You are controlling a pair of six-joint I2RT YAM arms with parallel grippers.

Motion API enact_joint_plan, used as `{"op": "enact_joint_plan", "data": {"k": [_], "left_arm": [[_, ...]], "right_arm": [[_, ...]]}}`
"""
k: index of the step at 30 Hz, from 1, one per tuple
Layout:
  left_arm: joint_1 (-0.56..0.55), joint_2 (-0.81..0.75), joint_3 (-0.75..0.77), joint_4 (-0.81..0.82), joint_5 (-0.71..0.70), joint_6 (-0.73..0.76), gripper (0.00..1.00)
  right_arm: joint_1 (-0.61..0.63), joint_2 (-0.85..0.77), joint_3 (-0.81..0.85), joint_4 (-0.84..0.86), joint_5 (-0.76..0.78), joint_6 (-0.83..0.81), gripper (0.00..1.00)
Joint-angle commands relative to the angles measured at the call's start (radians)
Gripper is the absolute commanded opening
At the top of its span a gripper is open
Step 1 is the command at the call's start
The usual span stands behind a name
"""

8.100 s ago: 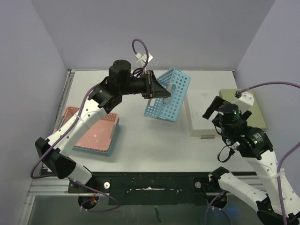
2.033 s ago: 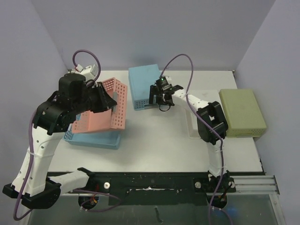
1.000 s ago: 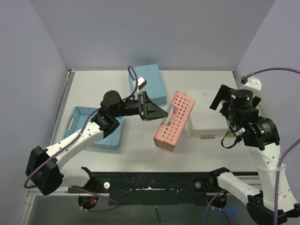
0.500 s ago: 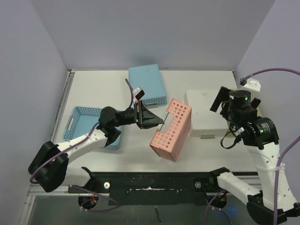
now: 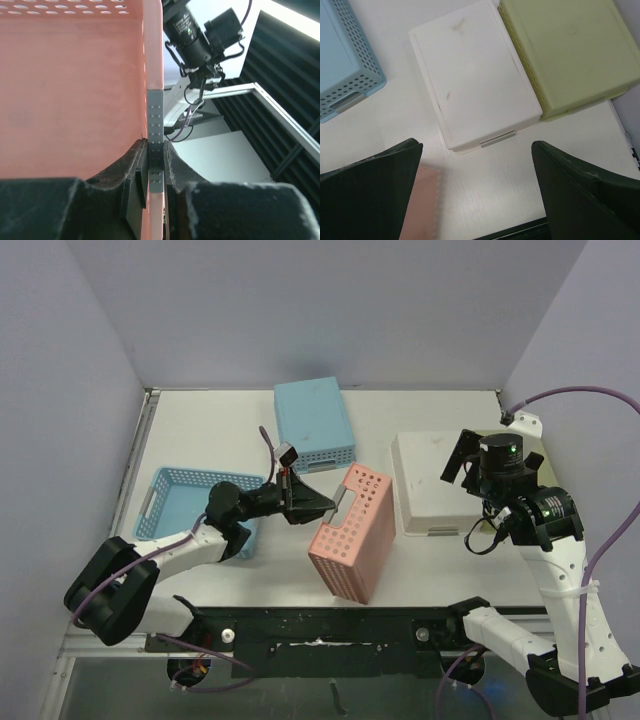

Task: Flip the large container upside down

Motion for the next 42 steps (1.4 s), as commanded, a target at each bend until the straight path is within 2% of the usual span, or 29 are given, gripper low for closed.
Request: {"op": "enact_joint_plan", "data": {"k": [1,8,10,12,16,19,22,23,25,31,38,39,42], "left_arm": [[0.071,0.001,-0.009,0.130,0.015,-0.055,0.00],[0.179,0.024,-0.057,0.119,0.098,-0.054,0.00],[0.222,0.026,-0.070,0.102,0.131,-0.038,0.03],[0.261,0.024,-0.077,0.082,0.169,-0.017,0.10],[0.333,-0.002,-0.080,-0.043,0.242,0.084,0.33],[0.372,-0.042,-0.048,-0.291,0.280,0.281,0.43],[0.384,-0.063,0.076,-0.817,0.268,0.588,0.48],[0.382,-0.054,0.139,-0.975,0.223,0.764,0.48],[0.379,-0.027,0.236,-1.252,0.153,0.972,0.49],[0.388,0.027,0.395,-1.533,0.031,1.208,0.50],[0.363,0.114,0.660,-1.832,-0.235,1.442,0.52],[0.354,0.125,0.699,-1.871,-0.287,1.470,0.53],[0.295,0.172,0.807,-1.978,-0.444,1.541,0.67]], "right_arm": [[-0.004,-0.008,0.000,0.048,0.000,-0.002,0.98],[-0.005,-0.035,-0.033,0.044,0.008,-0.003,0.98],[-0.005,-0.046,-0.047,0.048,0.002,-0.004,0.98],[-0.005,-0.050,-0.060,0.052,-0.005,-0.005,0.98],[-0.005,-0.038,-0.077,0.067,-0.024,-0.007,0.98],[-0.004,-0.025,-0.080,0.085,-0.044,-0.005,0.98],[-0.004,-0.017,-0.080,0.099,-0.063,-0.006,0.98],[-0.005,-0.015,-0.080,0.103,-0.068,-0.006,0.98],[-0.005,-0.010,-0.079,0.105,-0.070,-0.007,0.98],[-0.005,-0.016,-0.087,0.109,-0.069,0.001,0.98],[-0.005,-0.032,-0.110,0.094,-0.072,0.004,0.97],[-0.005,-0.035,-0.112,0.092,-0.073,0.004,0.98],[-0.004,-0.040,-0.117,0.091,-0.076,0.002,0.98]]}}
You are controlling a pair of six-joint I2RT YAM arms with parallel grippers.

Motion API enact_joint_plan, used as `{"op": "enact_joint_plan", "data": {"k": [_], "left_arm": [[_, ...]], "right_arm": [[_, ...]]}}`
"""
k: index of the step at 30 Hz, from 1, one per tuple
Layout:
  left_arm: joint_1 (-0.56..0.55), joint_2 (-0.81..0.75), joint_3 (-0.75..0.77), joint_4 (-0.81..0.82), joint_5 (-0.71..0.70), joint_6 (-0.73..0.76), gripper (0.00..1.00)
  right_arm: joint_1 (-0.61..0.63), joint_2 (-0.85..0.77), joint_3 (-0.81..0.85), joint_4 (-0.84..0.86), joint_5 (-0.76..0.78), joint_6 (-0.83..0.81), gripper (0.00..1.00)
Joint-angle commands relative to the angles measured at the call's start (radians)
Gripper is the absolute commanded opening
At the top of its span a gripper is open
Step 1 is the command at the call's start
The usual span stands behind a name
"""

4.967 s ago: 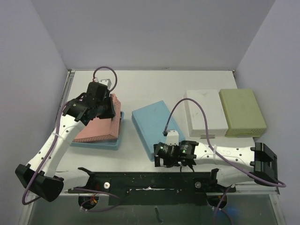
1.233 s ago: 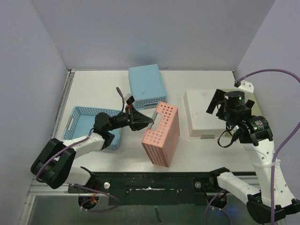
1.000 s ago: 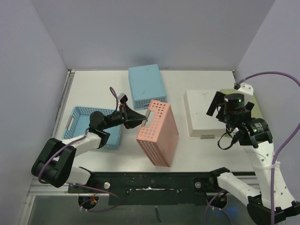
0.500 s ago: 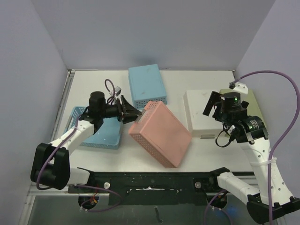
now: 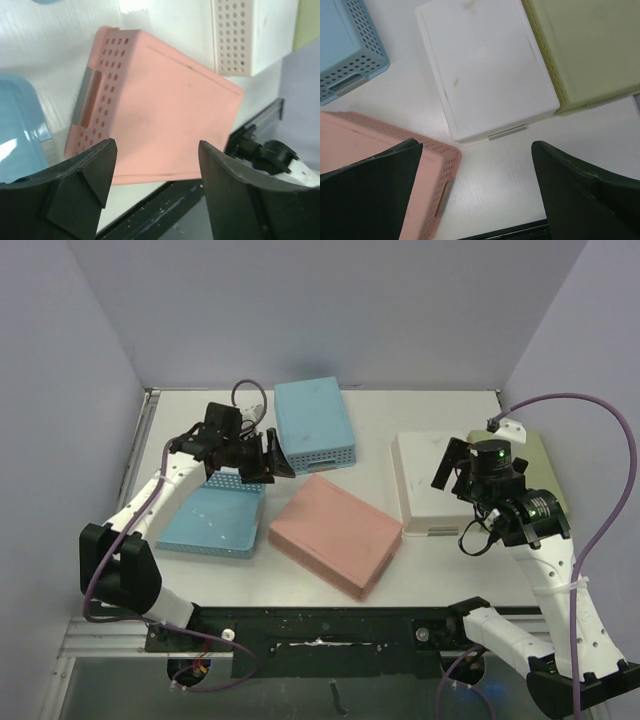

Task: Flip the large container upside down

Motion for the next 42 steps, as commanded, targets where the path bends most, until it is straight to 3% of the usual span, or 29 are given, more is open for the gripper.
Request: {"op": "enact_joint_plan", "data": {"k": [1,7,12,22,42], "left_arm": [[-0.082,0.051,0.183,-0.225,-0.274,0.182,0.72],[-0.180,0.046,0.296,-0.326,-0.591,0.215,0.74],[-0.176,-0.108,0.172,-0.250,-0.778,0.180,0.75],[-0.158,-0.113,-0.044,-0.171,-0.662,0.187,0.75],[-0.145,0.014,-0.157,-0.009,-0.660,0.181,0.50]], "right_arm": [[-0.004,-0.023,-0.004,0.025,-0.006,0.000,0.98],[-0.005,-0.004,0.031,0.007,0.002,-0.009,0.98],[-0.004,-0.018,0.004,0.026,-0.015,0.012,0.98],[-0.005,0.033,0.002,0.057,-0.063,0.022,0.97],[-0.004,0.003,-0.032,0.053,-0.065,0.038,0.98]]}}
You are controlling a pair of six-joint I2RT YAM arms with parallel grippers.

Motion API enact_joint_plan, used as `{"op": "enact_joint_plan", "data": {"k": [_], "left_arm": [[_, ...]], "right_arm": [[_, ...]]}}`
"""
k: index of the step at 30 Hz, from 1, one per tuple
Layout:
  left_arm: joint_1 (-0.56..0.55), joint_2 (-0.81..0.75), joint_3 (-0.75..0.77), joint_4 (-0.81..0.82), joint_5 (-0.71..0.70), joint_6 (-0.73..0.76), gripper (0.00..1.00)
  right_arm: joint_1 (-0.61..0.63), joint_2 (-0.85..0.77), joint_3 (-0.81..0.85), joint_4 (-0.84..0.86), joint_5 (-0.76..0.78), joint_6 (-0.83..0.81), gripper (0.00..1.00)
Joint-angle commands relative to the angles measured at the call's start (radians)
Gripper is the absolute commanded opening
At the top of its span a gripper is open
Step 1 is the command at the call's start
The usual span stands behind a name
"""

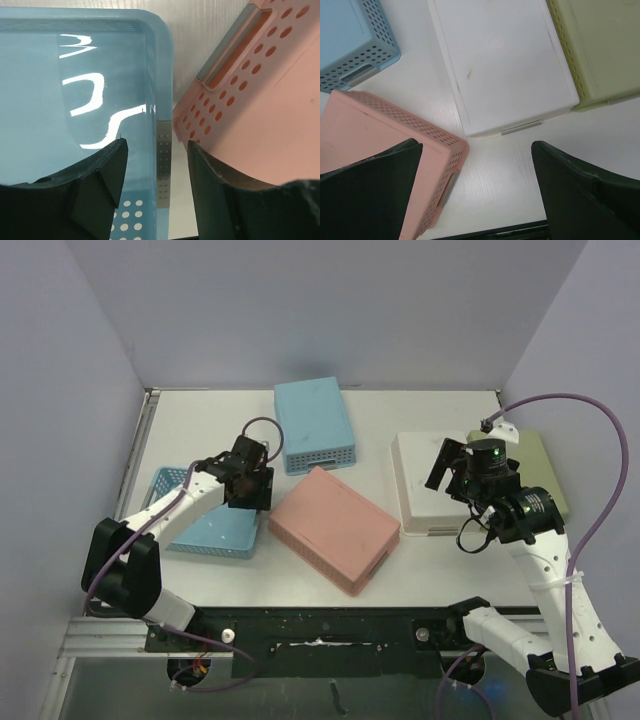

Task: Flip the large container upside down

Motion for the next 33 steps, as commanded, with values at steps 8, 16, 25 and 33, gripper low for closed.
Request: {"op": "enact_joint_plan", "data": {"k": [8,16,25,33], "left_arm": [[0.082,0.051,0.060,0.054,0.031,0.026,0.10],[0.121,0.017,0.501,-0.117,0.016,0.073,0.00],[0.473,-0.079,0.377,0.524,0.606,-0.313,0.00],[0.560,-0.104,0.066,1.259,0.730,-0.703,0.00]], "right_arm": [[-0.005,-0.018,-0.006,0.028,0.002,0.002,0.97],[-0.005,-0.023,-0.003,0.024,0.008,-0.002,0.98],[-0.006,-0.029,-0.004,0.025,-0.003,0.001,0.98],[-0.006,-0.051,0.010,-0.022,0.022,-0.004,0.98]]}}
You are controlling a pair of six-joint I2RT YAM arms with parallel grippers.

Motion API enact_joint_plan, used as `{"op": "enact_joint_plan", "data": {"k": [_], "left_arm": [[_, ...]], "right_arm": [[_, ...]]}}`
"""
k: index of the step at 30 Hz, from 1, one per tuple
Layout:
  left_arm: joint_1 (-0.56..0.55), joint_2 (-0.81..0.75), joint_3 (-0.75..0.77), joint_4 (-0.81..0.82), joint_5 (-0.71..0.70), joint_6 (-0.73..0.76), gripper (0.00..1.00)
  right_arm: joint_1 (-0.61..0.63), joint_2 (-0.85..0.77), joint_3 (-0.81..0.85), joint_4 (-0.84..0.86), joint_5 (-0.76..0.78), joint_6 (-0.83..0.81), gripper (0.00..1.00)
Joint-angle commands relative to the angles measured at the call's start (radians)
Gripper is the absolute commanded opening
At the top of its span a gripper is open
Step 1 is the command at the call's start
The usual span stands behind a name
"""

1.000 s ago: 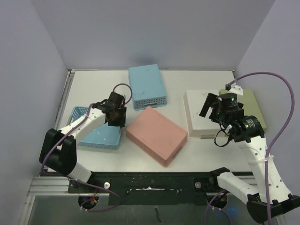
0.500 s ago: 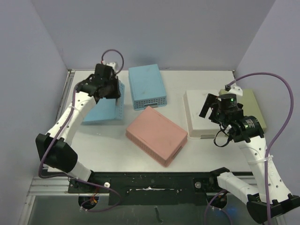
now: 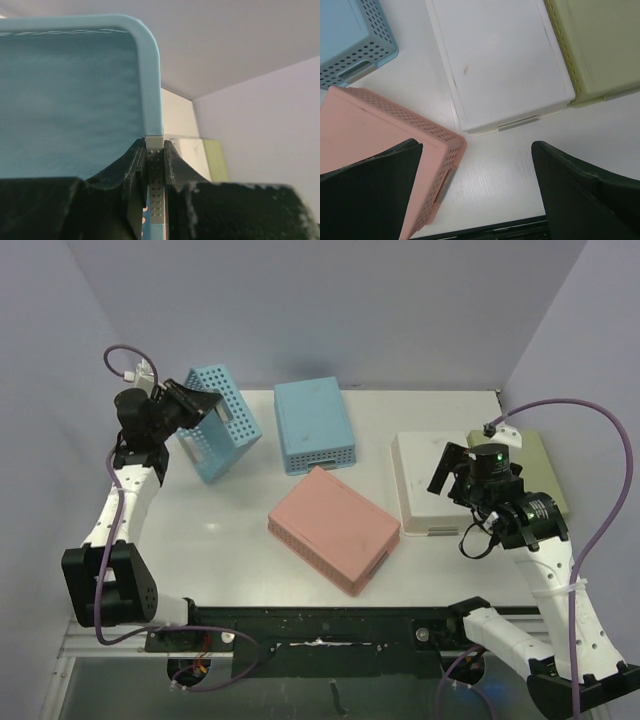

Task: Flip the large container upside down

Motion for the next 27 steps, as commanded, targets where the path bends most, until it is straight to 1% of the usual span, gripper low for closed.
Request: {"op": "enact_joint_plan", "data": {"k": [1,3,7,10,13,14,19,22,27], "left_arm": [[0.015,-0.014,-0.064,0.550,0.148,-0.233,0.00],[0.035,-0.005,-0.131,0.792,0.174,-0.340,0.00],[0.082,0.052,-0.275,1.182,0.144,-0.567,0.00],[0.111,0.145,-0.329,1.470,0.122,-0.746,0.00],[0.124,0.245,-0.348,1.692,0.103,-0.896,0.00],[0.125,0.267,-0.346,1.703,0.110,-0.909,0.00],[0.129,0.276,-0.382,1.690,0.131,-0.854,0.00],[0.137,0.299,-0.416,1.699,0.120,-0.860,0.00],[0.151,0.296,-0.474,1.699,0.110,-0.851,0.00]], "right_arm": [[-0.005,-0.029,0.019,-0.004,0.021,-0.003,0.98],[-0.005,-0.029,0.017,-0.006,0.020,0.001,0.98],[-0.004,-0.031,0.007,0.002,0.013,0.003,0.98],[-0.005,-0.031,0.005,0.006,0.007,0.004,0.98],[-0.006,-0.028,0.005,0.008,0.005,0.003,0.98],[-0.005,-0.026,0.007,0.007,0.005,0.002,0.98],[-0.005,-0.027,0.013,0.001,0.013,0.000,0.98],[-0.006,-0.028,0.012,0.001,0.011,0.001,0.98],[-0.005,-0.030,0.009,-0.001,0.009,0.002,0.98]]}}
